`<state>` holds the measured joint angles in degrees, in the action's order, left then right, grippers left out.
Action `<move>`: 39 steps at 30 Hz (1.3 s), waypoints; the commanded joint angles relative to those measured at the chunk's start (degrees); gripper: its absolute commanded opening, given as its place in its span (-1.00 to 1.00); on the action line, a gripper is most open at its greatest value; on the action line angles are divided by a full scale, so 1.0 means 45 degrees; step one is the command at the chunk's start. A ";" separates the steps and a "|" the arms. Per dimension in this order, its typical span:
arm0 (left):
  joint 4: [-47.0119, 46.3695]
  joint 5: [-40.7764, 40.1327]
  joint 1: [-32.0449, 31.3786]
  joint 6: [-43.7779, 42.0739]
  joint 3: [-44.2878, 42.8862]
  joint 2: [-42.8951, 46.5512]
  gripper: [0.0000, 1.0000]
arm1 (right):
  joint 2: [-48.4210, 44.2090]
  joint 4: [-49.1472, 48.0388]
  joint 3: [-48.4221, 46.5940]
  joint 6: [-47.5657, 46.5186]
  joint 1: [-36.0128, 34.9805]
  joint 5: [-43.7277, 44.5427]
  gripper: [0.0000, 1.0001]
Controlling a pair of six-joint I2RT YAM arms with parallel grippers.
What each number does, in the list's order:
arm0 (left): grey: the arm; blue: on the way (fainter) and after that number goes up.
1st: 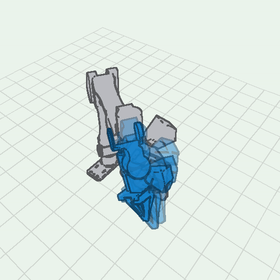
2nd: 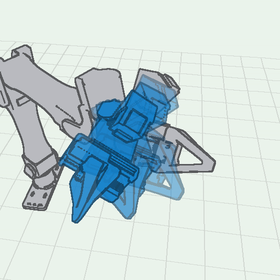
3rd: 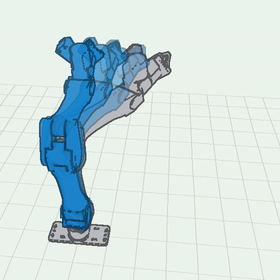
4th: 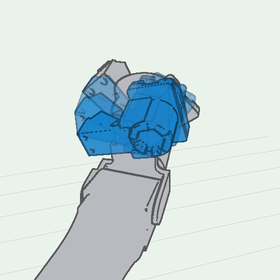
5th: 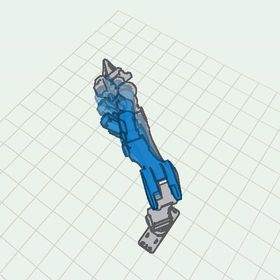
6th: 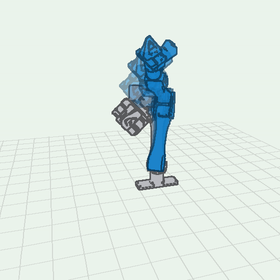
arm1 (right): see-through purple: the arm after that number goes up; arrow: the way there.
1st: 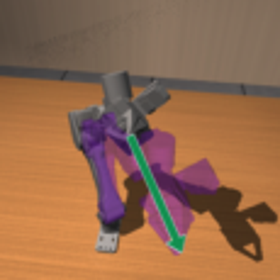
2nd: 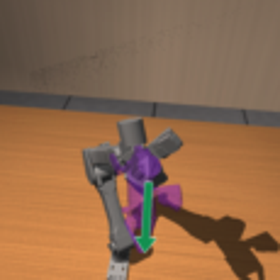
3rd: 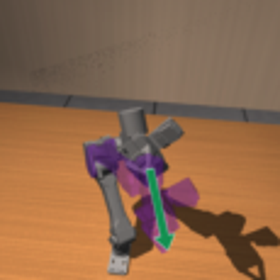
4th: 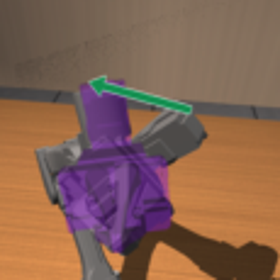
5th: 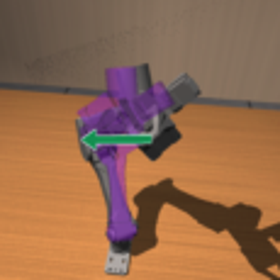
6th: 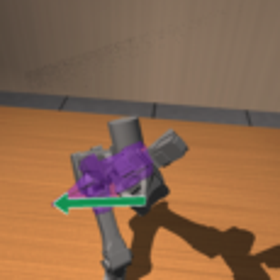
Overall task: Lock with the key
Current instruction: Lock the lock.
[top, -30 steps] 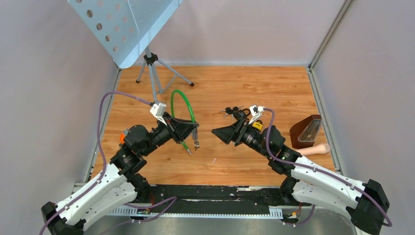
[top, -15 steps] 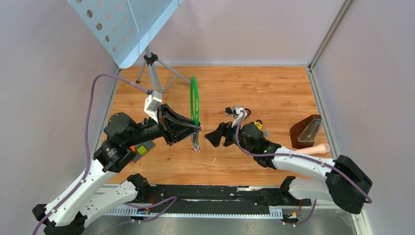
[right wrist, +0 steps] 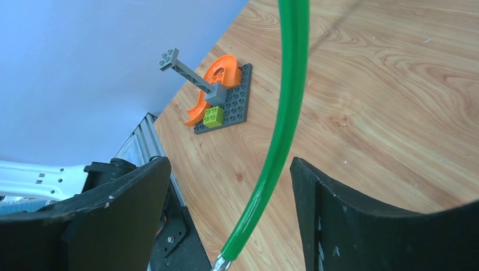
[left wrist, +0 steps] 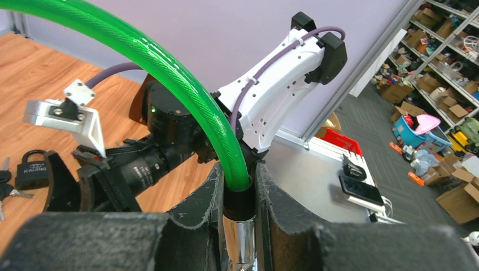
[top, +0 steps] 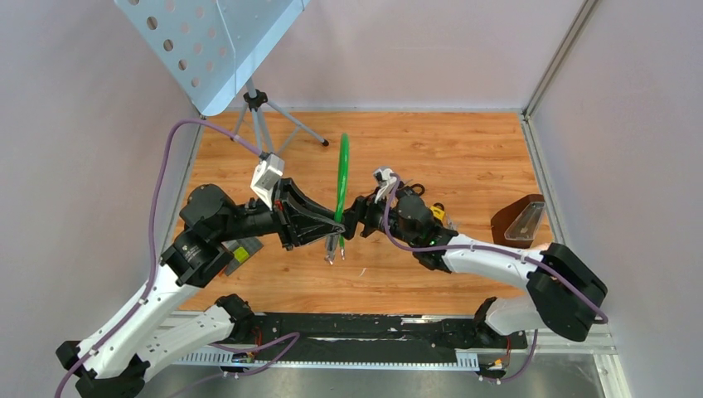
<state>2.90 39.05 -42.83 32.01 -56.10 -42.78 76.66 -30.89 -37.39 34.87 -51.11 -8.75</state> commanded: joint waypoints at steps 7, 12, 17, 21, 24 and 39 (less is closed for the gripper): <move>-0.1206 0.0474 -0.0033 0.0052 -0.0604 0.0480 -1.00 | 0.1508 -0.0052 -0.1436 0.1029 0.0005 0.0232 0.38; -0.1210 0.0404 -0.0033 0.0102 -0.0526 0.0604 -1.00 | 0.2032 -0.0086 -0.1846 0.1264 0.0017 -0.0258 -0.01; -0.1133 0.0239 -0.0033 0.0125 -0.0431 0.0738 -1.00 | 0.2291 -0.0219 -0.2112 0.1671 0.0040 -0.0850 -0.49; -0.0561 -0.0386 -0.0033 -0.0038 -0.0310 0.1011 -1.00 | 0.2028 0.0808 -0.2331 0.2010 0.0131 -0.0226 -1.00; 0.0358 -0.1578 -0.0033 -0.0223 0.0013 0.1492 -1.00 | 0.1443 0.2646 -0.2610 0.2067 0.0264 0.1390 -1.00; 0.2763 -0.7385 -0.0033 0.0721 0.2344 0.1667 -0.99 | -0.2859 0.5848 -0.2779 0.0888 0.1788 0.5245 -1.00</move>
<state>14.13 14.59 -43.00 32.29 -48.45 -33.67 68.77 -5.74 -46.83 41.06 -42.92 9.45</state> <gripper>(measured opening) 0.264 0.107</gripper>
